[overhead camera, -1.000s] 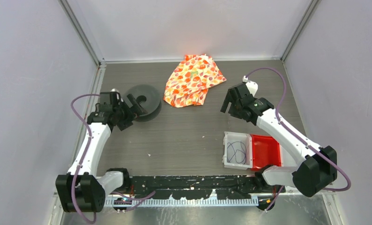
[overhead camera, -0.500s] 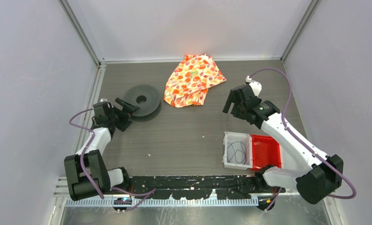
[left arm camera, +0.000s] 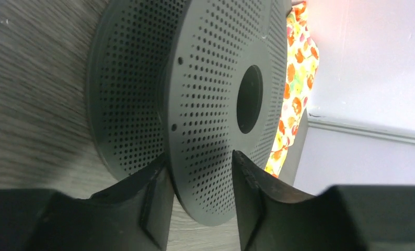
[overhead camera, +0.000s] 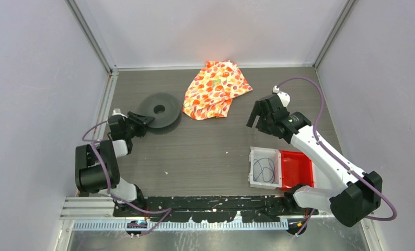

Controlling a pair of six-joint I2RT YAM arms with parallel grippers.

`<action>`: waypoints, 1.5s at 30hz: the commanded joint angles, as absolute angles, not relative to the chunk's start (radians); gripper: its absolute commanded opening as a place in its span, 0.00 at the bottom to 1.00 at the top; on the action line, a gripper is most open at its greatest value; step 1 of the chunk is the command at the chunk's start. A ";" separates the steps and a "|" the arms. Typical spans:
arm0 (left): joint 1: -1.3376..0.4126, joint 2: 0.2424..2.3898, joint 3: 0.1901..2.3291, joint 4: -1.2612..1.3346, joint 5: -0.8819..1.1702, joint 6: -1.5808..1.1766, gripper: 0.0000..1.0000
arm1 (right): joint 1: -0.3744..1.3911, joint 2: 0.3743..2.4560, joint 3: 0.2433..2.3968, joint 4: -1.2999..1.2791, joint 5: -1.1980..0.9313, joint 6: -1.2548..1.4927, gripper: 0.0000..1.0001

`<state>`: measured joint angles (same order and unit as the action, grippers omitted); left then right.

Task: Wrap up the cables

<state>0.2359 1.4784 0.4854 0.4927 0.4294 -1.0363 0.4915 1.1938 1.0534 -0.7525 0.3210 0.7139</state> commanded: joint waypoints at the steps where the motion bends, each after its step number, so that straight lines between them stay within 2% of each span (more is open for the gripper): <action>1: 0.240 1.552 0.482 0.761 0.477 -1.116 0.35 | 0.494 1.174 1.079 -0.757 0.327 0.734 0.90; 4: 0.239 1.551 0.504 0.763 0.492 -1.123 0.08 | 0.494 1.162 1.076 -0.772 0.335 0.738 0.90; 5: 0.239 1.532 0.519 0.737 0.499 -1.115 0.02 | 0.494 1.157 1.075 -0.777 0.338 0.740 0.90; 6: 0.239 1.501 0.537 0.692 0.501 -1.097 0.01 | 0.495 1.152 1.075 -0.781 0.341 0.742 0.90; 10: 0.228 1.297 0.698 0.339 0.474 -0.924 0.01 | 0.494 1.140 1.076 -0.787 0.351 0.743 0.90; 14: 0.139 1.147 0.909 -0.119 0.314 -0.642 0.01 | 0.495 1.149 1.086 -0.785 0.363 0.740 0.90; 19: -0.072 1.097 1.055 -0.360 0.172 -0.435 0.01 | 0.494 1.179 1.108 -0.792 0.376 0.718 0.90; 28: -0.437 1.093 1.092 -0.394 -0.100 -0.316 0.01 | 0.494 1.151 1.094 -0.807 0.411 0.710 0.90; 38: -0.835 1.301 1.188 -0.321 -0.396 -0.269 0.00 | 0.494 1.090 1.032 -0.868 0.448 0.641 0.88; 41: -0.901 1.390 1.220 -0.277 -0.421 -0.272 0.00 | 0.494 1.035 0.993 -0.901 0.420 0.634 0.82; 45: -0.936 1.480 1.266 -0.218 -0.392 -0.274 0.00 | 0.495 0.942 0.910 -0.919 0.285 0.630 0.66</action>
<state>-0.9180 1.4391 1.1843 -0.3779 -0.3347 -0.2947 0.4915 1.0283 0.9665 -0.8776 0.3862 0.6498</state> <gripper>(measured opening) 0.033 0.723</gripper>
